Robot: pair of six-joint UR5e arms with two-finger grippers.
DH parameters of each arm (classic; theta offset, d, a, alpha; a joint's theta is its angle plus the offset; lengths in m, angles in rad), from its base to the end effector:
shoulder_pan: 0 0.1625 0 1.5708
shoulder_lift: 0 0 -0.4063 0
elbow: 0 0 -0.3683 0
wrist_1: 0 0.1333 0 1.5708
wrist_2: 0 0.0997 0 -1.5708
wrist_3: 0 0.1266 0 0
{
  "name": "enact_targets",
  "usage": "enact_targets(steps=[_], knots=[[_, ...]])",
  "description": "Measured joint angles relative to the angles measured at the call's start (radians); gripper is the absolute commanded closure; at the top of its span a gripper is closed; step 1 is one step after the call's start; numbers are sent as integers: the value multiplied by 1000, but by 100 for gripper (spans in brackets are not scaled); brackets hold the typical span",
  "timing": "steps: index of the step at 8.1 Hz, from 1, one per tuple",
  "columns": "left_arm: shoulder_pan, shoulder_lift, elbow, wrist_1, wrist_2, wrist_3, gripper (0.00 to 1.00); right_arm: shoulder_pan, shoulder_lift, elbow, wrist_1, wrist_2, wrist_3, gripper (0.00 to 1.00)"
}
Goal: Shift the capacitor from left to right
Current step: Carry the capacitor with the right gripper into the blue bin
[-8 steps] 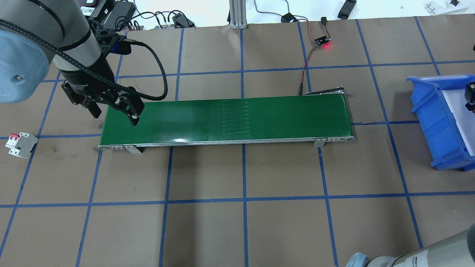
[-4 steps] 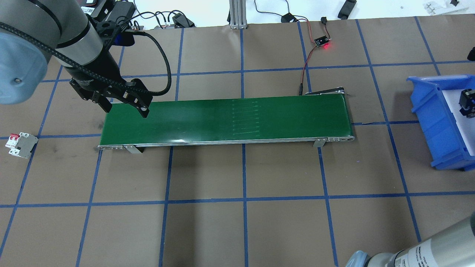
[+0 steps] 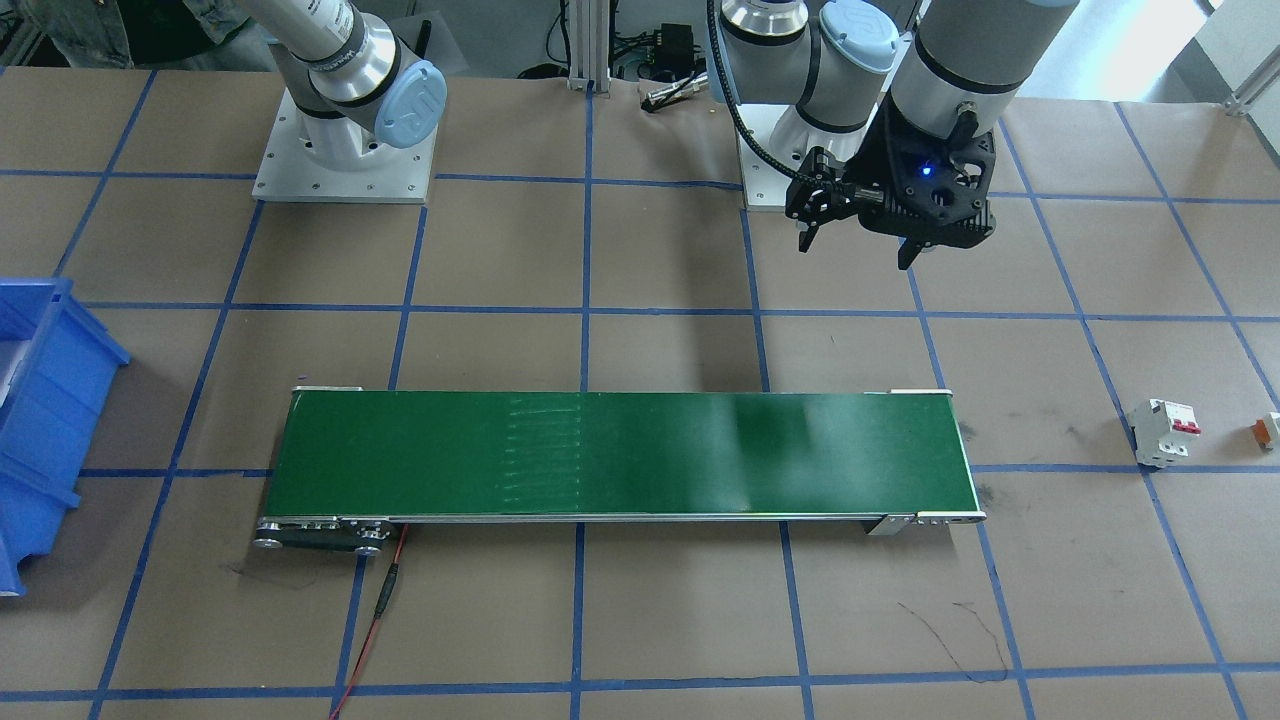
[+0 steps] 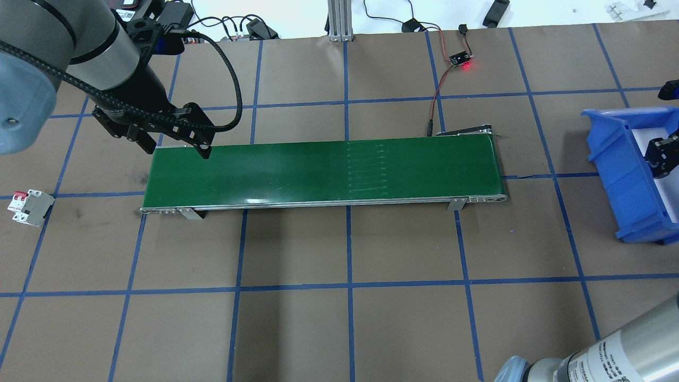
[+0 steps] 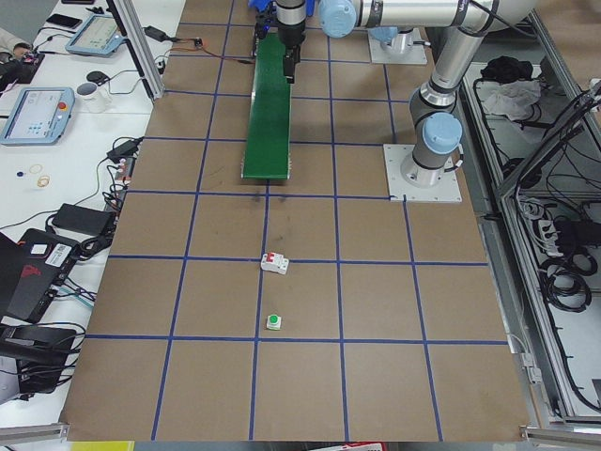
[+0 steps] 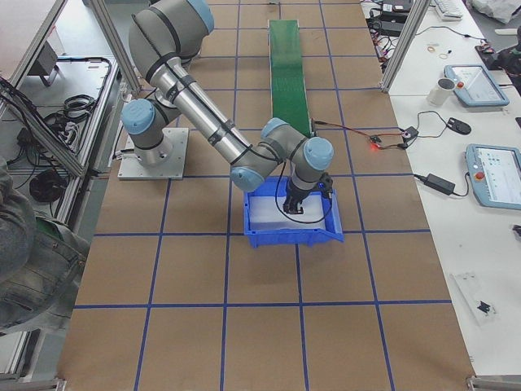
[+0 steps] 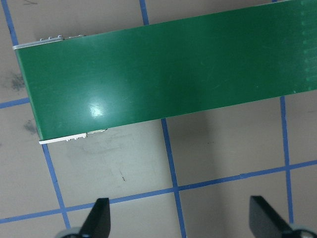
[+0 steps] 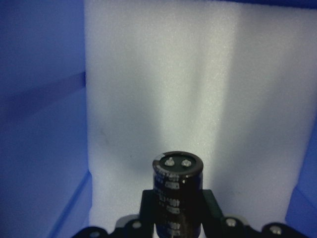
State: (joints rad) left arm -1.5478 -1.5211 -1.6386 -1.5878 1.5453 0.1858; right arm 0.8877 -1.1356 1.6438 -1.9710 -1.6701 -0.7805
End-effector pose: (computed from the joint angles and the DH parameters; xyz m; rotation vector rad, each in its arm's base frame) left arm -0.1263 -0.4463 0.4316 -0.2524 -3.1019 -0.0502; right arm -0.2715 -0.5250 0.2157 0.1608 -3.1273 -0.2299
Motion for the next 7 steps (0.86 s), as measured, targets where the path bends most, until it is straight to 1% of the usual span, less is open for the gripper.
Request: enact_targets(steps=[1, 4, 5, 6, 7], knots=[[0, 6, 0, 1, 3, -16, 0, -4, 7, 1, -8, 3, -6, 95], [0, 10, 0, 2, 7, -29, 0, -8, 10, 1, -33, 9, -15, 38], [0, 10, 0, 2, 7, -31, 0, -9, 8, 1, -39, 26, -19, 23], [0, 10, 0, 2, 7, -42, 0, -9, 4, 0, -51, 53, -39, 17], [0, 10, 0, 2, 8, -64, 0, -9, 1, 0, -79, 71, -68, 16]])
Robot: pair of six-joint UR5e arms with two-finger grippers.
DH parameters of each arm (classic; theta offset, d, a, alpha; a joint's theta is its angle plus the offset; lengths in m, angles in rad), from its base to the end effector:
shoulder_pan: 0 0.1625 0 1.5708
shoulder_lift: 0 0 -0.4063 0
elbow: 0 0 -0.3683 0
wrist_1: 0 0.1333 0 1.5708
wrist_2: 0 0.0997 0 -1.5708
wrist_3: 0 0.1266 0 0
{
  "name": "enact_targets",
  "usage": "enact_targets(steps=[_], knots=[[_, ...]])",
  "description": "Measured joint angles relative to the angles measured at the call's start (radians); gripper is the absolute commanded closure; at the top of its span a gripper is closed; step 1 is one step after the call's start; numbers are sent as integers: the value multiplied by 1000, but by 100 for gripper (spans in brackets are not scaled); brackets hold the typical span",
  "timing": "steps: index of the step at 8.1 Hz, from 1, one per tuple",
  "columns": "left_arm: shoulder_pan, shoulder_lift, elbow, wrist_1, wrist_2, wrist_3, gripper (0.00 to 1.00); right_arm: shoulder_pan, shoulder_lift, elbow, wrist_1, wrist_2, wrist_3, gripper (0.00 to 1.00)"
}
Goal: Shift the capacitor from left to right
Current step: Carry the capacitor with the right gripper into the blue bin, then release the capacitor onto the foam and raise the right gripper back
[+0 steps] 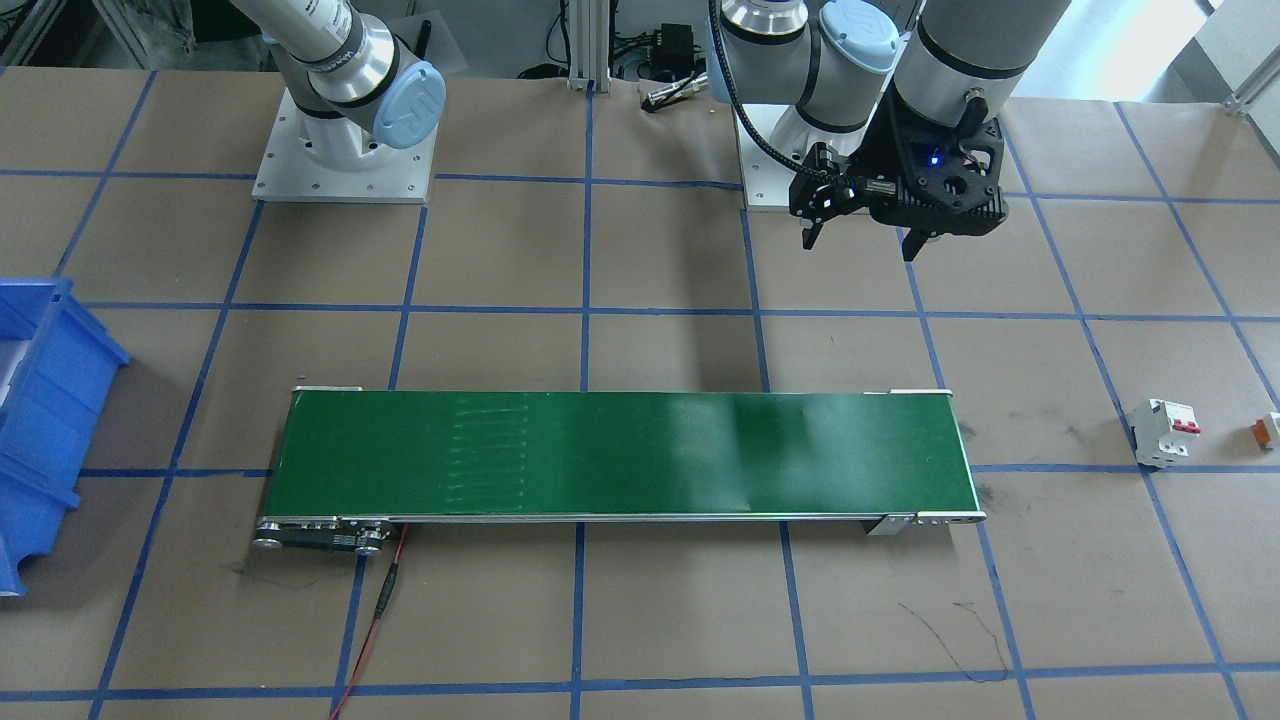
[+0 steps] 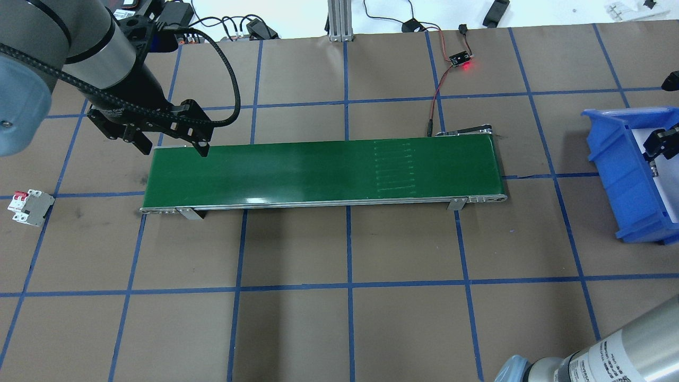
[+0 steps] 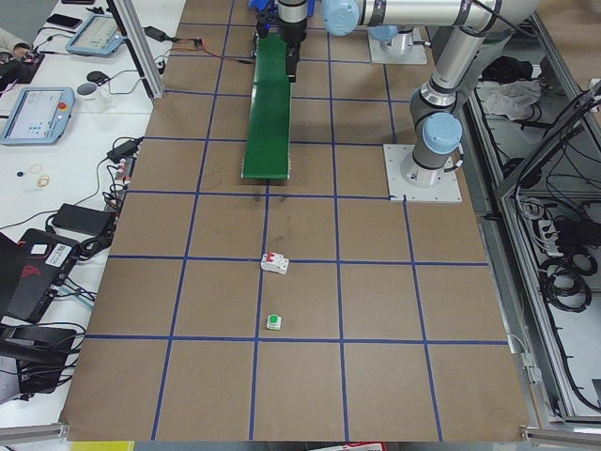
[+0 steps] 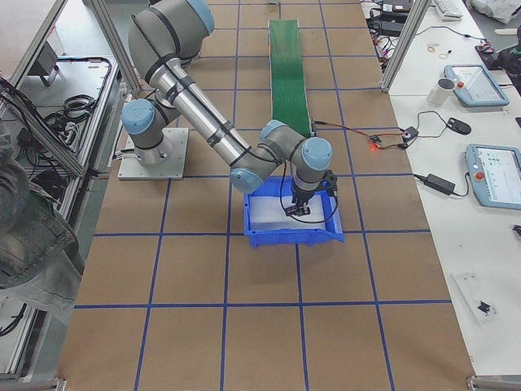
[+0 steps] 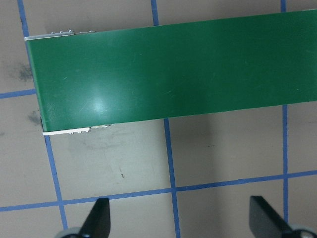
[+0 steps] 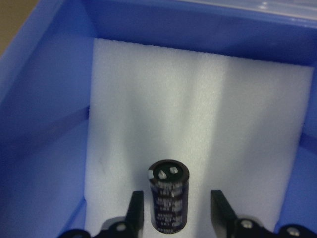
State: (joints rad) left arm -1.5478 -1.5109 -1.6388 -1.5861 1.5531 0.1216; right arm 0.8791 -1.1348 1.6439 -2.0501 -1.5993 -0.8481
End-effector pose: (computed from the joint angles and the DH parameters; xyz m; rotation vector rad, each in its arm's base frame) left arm -0.1254 -0.4437 0.4362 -0.1535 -3.1183 -0.0345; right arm -0.2758 -0.5364 0.2218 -0.2460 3.1310 0.0648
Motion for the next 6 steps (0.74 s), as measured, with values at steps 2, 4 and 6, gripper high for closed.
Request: enact_targets(steps=[2, 4, 6], knots=[[0, 0, -1, 0, 1, -21, 0, 0, -11, -1, -34, 12, -27, 13], [0, 0, -1, 1, 0, -26, 0, 0, -82, -1, -38, 9, -24, 0], [1, -1, -1, 1, 0, -29, 0, 0, -171, -1, -29, 5, -9, 0]])
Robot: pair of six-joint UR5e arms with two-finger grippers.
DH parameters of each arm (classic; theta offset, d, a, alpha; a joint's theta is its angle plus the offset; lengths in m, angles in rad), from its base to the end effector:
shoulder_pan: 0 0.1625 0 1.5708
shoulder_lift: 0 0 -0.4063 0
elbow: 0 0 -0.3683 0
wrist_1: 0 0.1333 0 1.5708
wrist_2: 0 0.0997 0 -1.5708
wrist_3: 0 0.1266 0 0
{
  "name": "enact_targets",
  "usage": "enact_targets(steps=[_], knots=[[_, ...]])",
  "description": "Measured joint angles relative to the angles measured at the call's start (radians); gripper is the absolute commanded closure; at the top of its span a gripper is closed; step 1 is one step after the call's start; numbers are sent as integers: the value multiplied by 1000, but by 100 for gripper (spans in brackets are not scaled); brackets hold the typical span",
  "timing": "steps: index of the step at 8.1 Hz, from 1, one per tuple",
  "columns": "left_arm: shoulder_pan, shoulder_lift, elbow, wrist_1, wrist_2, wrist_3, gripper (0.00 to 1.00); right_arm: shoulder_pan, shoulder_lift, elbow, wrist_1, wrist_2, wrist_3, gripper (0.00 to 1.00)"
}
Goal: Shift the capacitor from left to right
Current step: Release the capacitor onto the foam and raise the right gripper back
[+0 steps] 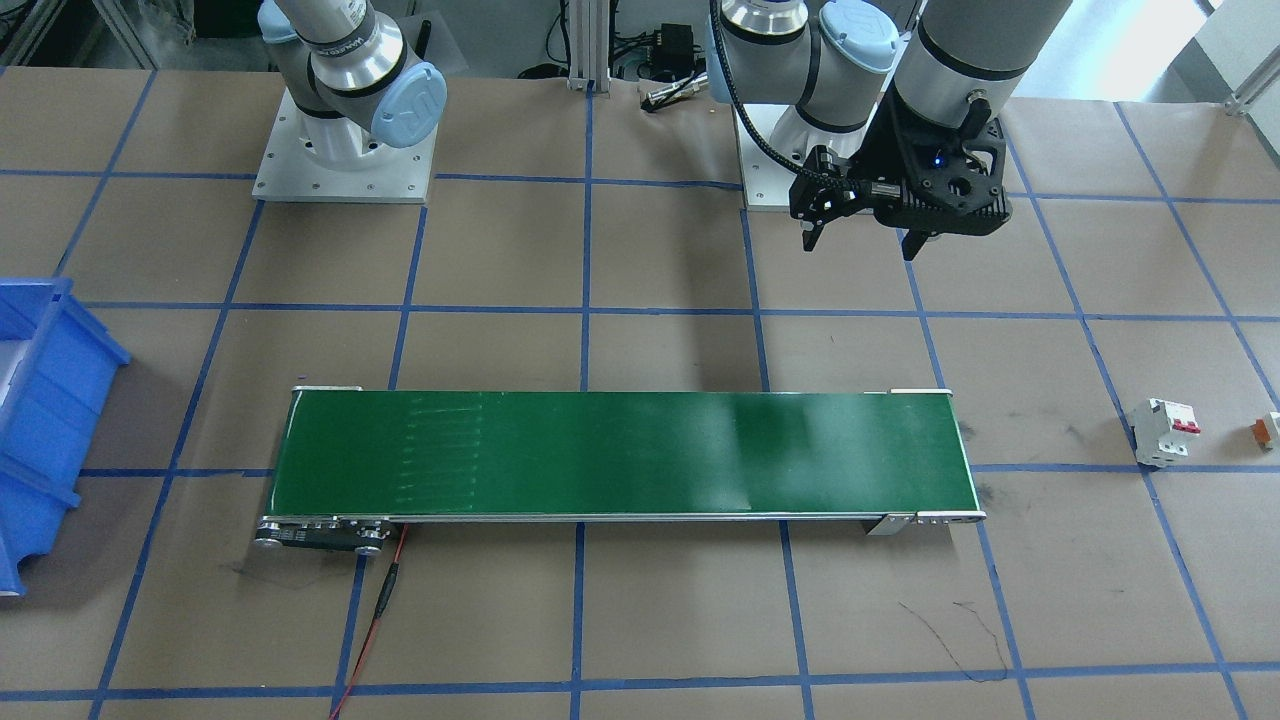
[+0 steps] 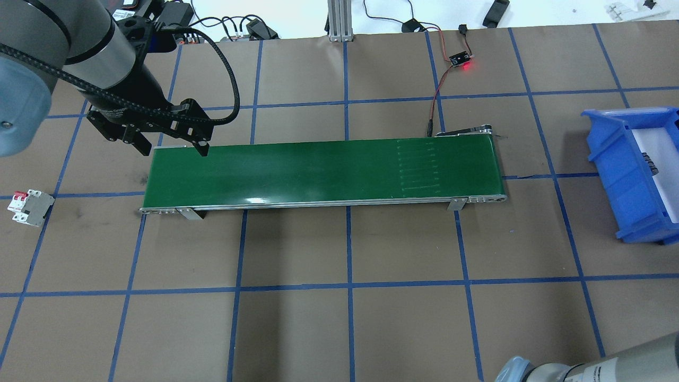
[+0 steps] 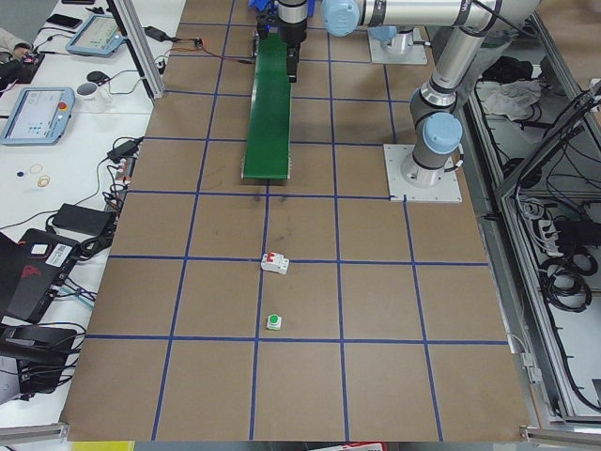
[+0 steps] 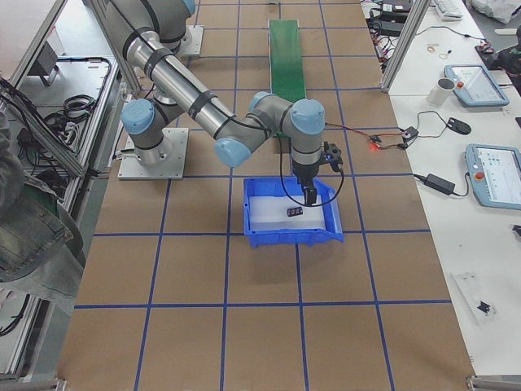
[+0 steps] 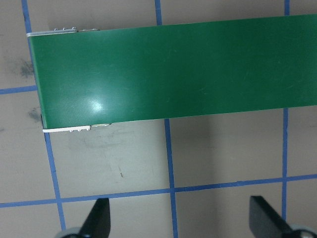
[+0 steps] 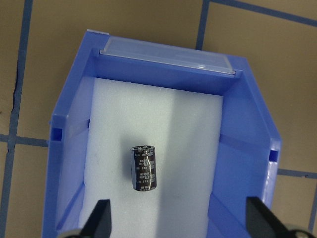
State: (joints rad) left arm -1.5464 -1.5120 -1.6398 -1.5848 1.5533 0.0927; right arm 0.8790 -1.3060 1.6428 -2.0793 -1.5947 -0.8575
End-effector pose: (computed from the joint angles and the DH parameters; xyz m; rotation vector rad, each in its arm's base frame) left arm -0.1247 -0.4442 0.4354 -0.1063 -3.1207 -0.0361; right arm -0.2657 -0.5250 0.3253 0.2452 -2.9902 0.1594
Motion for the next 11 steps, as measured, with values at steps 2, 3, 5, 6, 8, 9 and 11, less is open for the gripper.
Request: enact_targets(steps=[2, 3, 5, 6, 8, 9, 11], knots=[[2, 0, 1, -1, 23, -1, 0, 8, -77, -1, 49, -4, 91, 0], [3, 0, 1, -1, 42, -2, 0, 21, -118, -5, 119, 0, 173, 0], [3, -1, 1, -1, 55, -16, 0, 125, -185, -17, 205, -4, 306, 0], [2, -1, 1, -1, 56, -26, 0, 192, -214, -20, 230, -3, 384, 0], [2, -2, 2, -1, 54, -36, 0, 332, -245, -21, 284, 7, 541, 0], [2, -2, 1, 0, 54, -37, 0, 396, -250, -21, 293, 9, 598, 0], [2, -3, 1, 0, 53, -37, 0, 510, -252, -21, 300, 10, 709, 0]])
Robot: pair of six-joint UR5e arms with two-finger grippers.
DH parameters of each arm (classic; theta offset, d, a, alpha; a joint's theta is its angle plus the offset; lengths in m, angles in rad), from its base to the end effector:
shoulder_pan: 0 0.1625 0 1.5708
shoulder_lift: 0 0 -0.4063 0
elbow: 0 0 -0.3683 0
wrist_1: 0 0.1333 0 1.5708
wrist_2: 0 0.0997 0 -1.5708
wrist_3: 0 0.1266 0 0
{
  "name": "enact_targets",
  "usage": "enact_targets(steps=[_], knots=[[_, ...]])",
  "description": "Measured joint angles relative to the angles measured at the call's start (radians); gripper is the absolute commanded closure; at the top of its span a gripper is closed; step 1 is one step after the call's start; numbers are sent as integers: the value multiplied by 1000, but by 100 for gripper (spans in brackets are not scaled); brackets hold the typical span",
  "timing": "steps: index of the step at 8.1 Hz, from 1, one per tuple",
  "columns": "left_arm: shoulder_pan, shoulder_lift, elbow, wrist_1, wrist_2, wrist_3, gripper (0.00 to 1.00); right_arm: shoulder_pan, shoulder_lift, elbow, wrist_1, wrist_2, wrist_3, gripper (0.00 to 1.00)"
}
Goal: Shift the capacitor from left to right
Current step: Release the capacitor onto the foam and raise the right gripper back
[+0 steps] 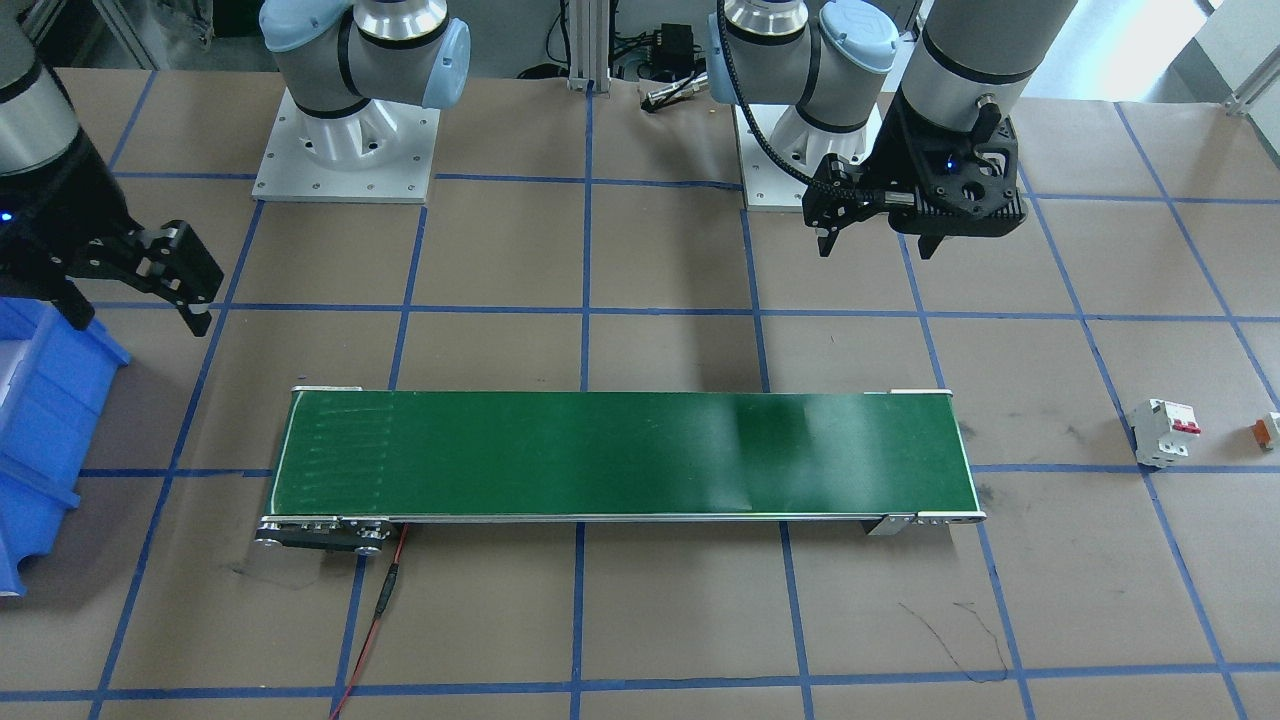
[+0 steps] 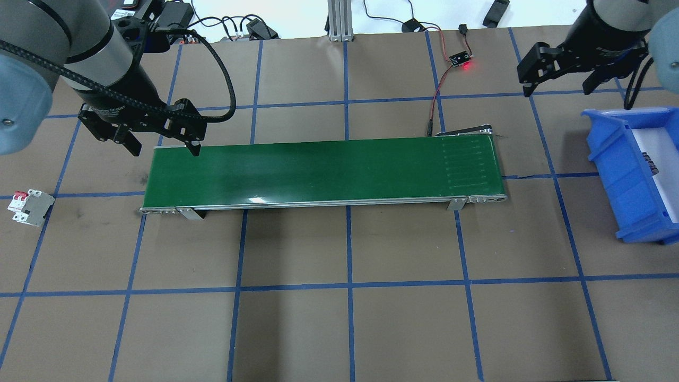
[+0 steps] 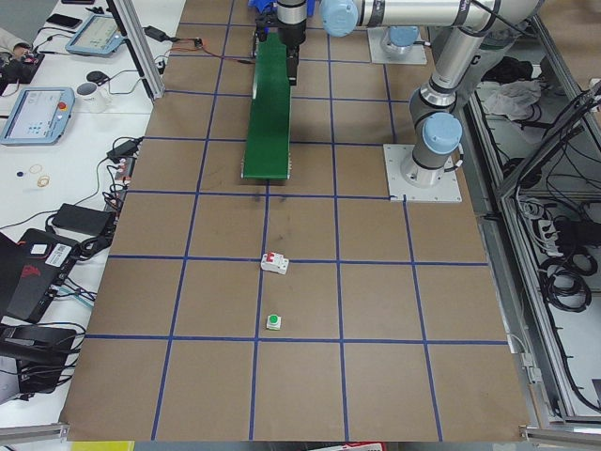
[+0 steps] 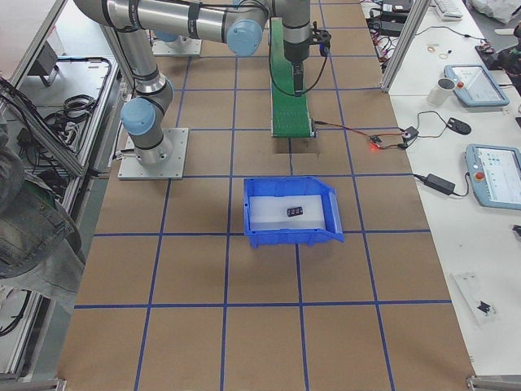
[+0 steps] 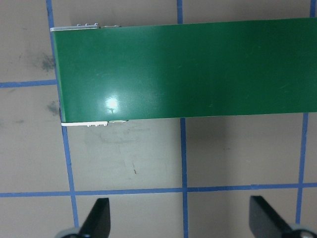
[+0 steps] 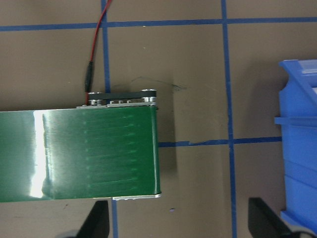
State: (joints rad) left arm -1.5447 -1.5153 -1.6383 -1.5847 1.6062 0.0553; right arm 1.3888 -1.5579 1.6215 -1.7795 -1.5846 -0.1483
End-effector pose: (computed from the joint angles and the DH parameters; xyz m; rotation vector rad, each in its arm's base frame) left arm -0.1172 -0.4453 0.4347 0.0461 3.1066 0.0425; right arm 0.0407 -0.5055 0.4345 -0.0537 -3.0960 0.2185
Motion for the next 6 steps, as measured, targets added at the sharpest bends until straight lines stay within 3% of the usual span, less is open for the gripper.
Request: enact_targets(steps=[6], knots=[[1, -3, 0, 2, -2, -1, 0, 226, 11, 6, 9, -1, 265, 0]])
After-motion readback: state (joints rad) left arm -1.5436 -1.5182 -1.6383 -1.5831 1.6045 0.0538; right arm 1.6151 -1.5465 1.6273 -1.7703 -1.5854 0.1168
